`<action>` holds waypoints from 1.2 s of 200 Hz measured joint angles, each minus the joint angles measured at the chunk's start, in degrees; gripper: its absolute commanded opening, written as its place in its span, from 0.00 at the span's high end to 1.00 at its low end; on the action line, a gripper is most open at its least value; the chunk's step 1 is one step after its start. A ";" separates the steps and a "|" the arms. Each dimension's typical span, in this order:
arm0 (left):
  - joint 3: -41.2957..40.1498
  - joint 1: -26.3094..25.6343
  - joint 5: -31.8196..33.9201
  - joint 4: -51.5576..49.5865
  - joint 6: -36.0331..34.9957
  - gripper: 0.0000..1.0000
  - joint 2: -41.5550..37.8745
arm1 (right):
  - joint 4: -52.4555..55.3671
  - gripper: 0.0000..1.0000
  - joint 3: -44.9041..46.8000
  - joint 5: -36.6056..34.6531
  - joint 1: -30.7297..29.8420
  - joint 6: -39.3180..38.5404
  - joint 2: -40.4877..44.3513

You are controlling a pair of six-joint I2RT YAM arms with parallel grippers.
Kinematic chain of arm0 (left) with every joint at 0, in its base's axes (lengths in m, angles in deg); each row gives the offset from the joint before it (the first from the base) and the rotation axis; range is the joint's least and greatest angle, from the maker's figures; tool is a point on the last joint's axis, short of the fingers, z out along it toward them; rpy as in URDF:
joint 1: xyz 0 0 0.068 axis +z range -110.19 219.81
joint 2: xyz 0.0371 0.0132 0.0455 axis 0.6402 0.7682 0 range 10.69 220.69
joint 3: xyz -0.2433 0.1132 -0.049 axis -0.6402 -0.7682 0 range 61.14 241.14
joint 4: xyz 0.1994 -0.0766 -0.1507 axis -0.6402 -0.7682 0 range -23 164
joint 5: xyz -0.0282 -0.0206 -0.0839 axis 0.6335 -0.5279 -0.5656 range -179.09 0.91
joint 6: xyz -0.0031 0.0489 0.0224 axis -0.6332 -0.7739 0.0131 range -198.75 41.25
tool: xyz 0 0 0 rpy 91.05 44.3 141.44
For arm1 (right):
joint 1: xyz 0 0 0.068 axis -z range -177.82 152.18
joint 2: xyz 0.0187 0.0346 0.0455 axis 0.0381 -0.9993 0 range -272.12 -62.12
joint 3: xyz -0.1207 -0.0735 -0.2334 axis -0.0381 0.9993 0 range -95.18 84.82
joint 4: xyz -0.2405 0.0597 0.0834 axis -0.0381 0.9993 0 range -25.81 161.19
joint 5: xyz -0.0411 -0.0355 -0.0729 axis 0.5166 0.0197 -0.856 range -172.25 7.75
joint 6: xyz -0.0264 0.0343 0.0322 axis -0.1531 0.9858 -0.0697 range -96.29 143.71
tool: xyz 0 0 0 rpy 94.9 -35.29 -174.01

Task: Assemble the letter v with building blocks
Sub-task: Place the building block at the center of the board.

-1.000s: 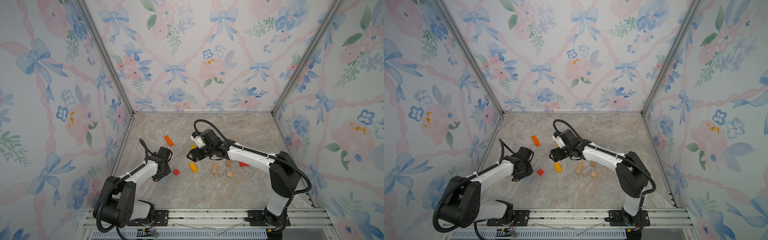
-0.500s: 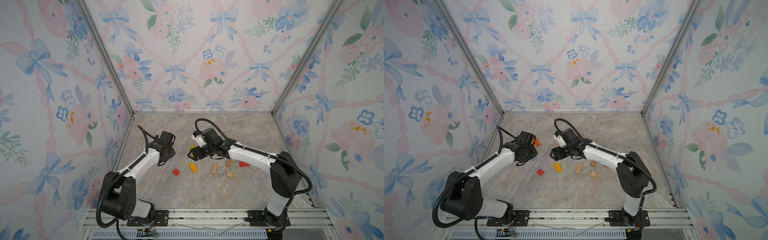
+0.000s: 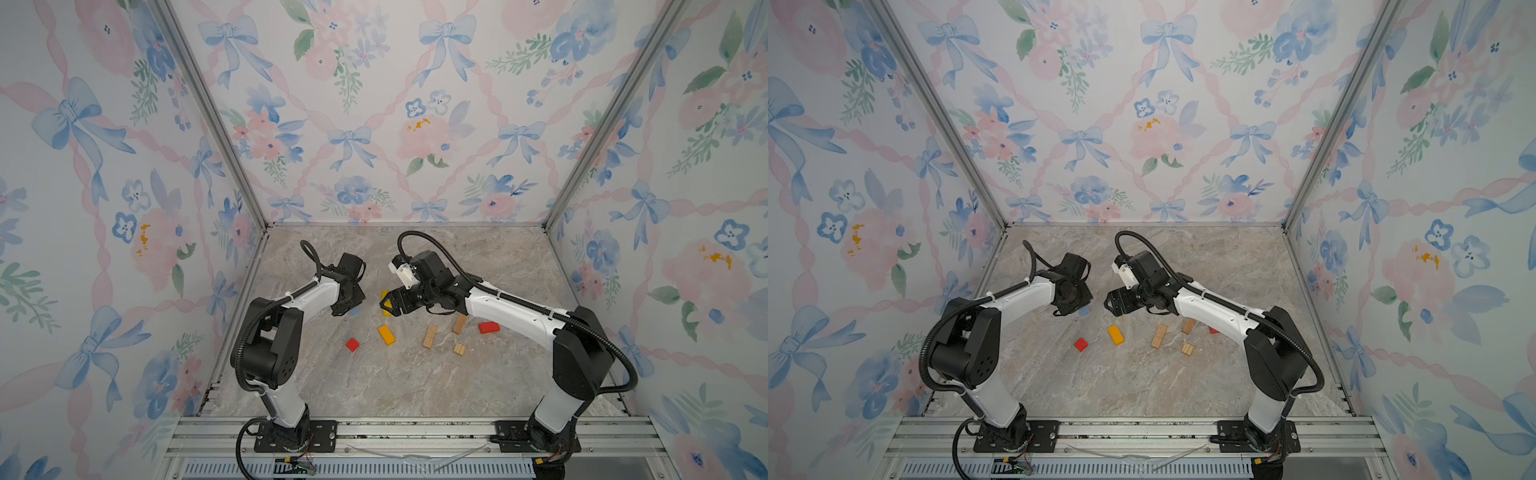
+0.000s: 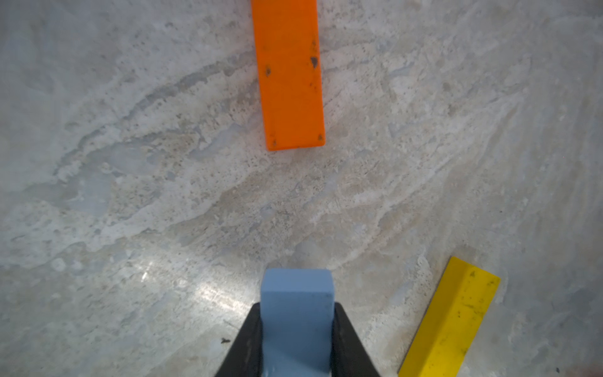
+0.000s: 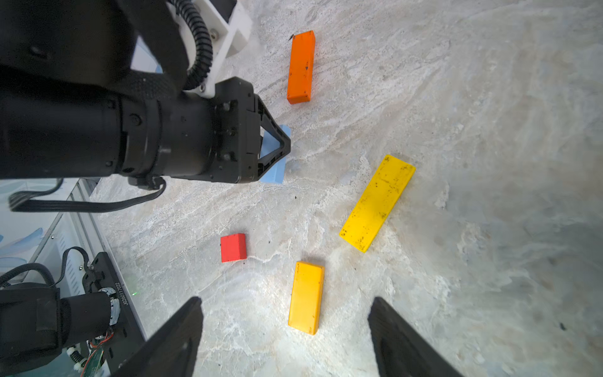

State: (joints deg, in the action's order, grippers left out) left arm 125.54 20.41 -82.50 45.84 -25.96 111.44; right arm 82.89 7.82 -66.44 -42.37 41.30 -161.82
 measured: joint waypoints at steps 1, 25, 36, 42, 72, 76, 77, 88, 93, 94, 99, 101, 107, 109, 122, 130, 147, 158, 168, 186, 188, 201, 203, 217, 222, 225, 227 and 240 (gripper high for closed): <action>0.11 -0.02 0.00 0.02 0.00 0.93 0.15 | 0.00 0.18 0.02 0.00 0.00 0.00 0.00; 1.07 -0.09 0.00 0.37 0.28 0.91 2.47 | 0.35 0.18 0.52 0.02 0.17 0.00 0.28; 1.20 -0.09 0.00 0.39 0.46 0.90 3.32 | 0.55 0.18 0.66 -0.04 0.28 0.00 0.52; 1.22 -0.09 0.02 0.39 0.50 0.90 3.78 | 0.63 0.18 0.72 -0.07 0.33 0.02 0.72; 1.62 -0.17 0.42 0.46 1.53 0.78 4.70 | 0.70 0.18 1.27 -0.24 0.33 0.00 2.01; 1.62 -0.24 0.50 0.46 1.62 0.76 4.70 | 0.68 0.18 1.27 -0.28 0.33 0.00 2.12; 1.62 -0.24 0.55 0.46 1.68 0.75 4.70 | 0.66 0.18 1.27 -0.33 0.33 0.00 2.12; 1.62 -0.35 1.11 0.44 2.01 0.71 4.70 | 0.66 0.18 1.27 -0.42 0.33 0.02 2.23; 1.62 -0.37 1.29 0.44 2.21 0.69 4.70 | 0.66 0.18 1.27 -0.39 0.33 0.02 2.23; 1.62 -0.39 1.33 0.44 2.21 0.68 4.70 | 0.66 0.18 1.27 -0.39 0.33 0.02 2.23; 1.62 -0.46 1.55 0.44 2.40 0.65 4.70 | 0.66 0.18 1.27 -0.39 0.33 0.02 2.23; 1.62 -0.46 1.57 0.44 2.49 0.61 4.70 | 0.68 0.18 1.29 -0.39 0.33 0.02 2.23; 1.62 -0.46 1.73 0.44 2.60 0.54 4.70 | 0.66 0.18 1.33 -0.39 0.33 0.02 2.23; 1.62 -0.46 1.75 0.42 2.86 0.53 4.70 | 0.66 0.18 1.33 -0.39 0.33 0.02 2.23; 1.62 -0.57 2.03 0.44 3.37 0.43 4.70 | 0.63 0.18 1.38 -0.39 0.33 0.02 2.23; 1.62 -0.59 2.16 0.44 3.69 0.36 4.70 | 0.66 0.18 1.38 -0.39 0.33 0.02 2.23; 1.66 -0.59 2.32 0.46 3.50 0.27 4.61 | 0.66 0.18 1.38 -0.39 0.33 0.04 2.23; 1.66 -0.63 2.38 0.42 3.98 0.26 4.39 | 0.66 0.17 1.38 -0.39 0.33 0.02 2.23; 1.66 -0.63 2.38 0.42 4.00 0.25 3.91 | 0.66 0.18 1.40 -0.42 0.33 0.02 2.23; 1.66 -0.68 2.43 0.37 4.04 0.25 1.99 | 0.87 0.18 1.38 -1.27 0.31 0.00 2.25; 1.66 -0.68 2.43 0.37 4.04 0.25 1.64 | 0.90 0.18 1.38 -1.46 0.28 0.00 2.25; 1.55 -0.68 2.69 0.39 3.98 0.26 -1.07 | 1.70 0.18 1.14 -2.64 0.07 -0.24 2.23; 1.51 -0.68 2.73 0.42 3.93 0.26 -1.49 | 1.88 0.18 1.07 -2.84 -0.02 -0.28 2.23; 0.98 -0.55 3.48 0.46 3.82 0.27 -5.53 | 2.97 0.19 0.46 -4.31 -0.50 -0.68 2.23; 0.74 -0.42 3.61 0.48 3.80 0.28 -7.04 | 3.43 0.19 0.07 -4.76 -0.63 -0.90 2.21; 0.59 -0.35 3.74 0.50 3.76 0.28 -7.78 | 3.65 0.19 -0.13 -5.01 -0.72 -0.92 2.19; 0.44 -0.22 3.89 0.50 3.72 0.29 -8.68 | 3.72 0.19 -0.28 -5.16 -0.83 -0.98 2.16; -0.48 0.48 4.61 0.70 3.26 0.32 -12.33 | 4.52 0.20 -1.57 -6.01 -1.44 -1.38 1.86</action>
State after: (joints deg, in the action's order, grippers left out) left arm 125.06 20.89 -77.89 46.54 -22.70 99.11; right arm 87.42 6.25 -72.45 -43.82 39.92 -159.97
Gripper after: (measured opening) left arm 0.706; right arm 0.804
